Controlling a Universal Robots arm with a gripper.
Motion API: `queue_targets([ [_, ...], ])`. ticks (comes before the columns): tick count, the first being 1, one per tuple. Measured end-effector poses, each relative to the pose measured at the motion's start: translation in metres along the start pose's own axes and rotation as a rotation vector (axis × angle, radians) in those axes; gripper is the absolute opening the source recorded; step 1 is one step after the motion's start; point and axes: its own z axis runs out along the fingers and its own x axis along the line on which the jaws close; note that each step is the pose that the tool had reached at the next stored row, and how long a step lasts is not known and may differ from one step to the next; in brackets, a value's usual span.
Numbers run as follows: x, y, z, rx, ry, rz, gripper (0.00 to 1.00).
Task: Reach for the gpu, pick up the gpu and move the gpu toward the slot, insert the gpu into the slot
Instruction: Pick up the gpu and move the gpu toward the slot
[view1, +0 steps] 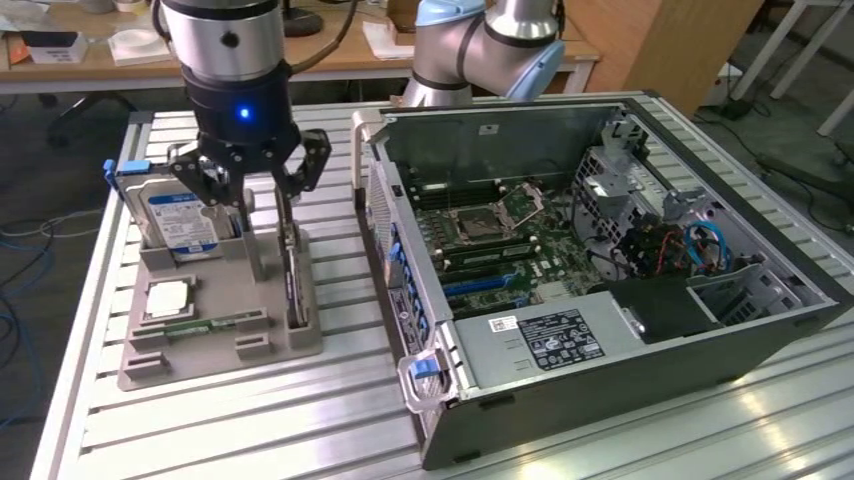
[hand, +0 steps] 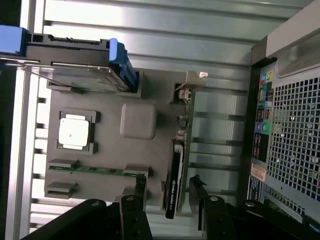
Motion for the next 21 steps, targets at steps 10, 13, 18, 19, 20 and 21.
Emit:
queue_targets([
  [10,-0.002,-0.0090,0.0178,-0.0001,-0.0021,0.027,0.47],
  [13,-0.004,-0.0097,0.0227,-0.0002,-0.0025,0.033,0.47],
  [18,-0.006,-0.0104,0.0302,-0.0002,-0.0033,0.053,0.47],
  [19,-0.007,-0.0106,0.0319,-0.0003,-0.0035,0.057,0.47],
  [20,-0.007,-0.0107,0.0337,-0.0003,-0.0036,0.060,0.47],
  [21,-0.008,-0.0109,0.0354,-0.0003,-0.0037,0.063,0.47],
])
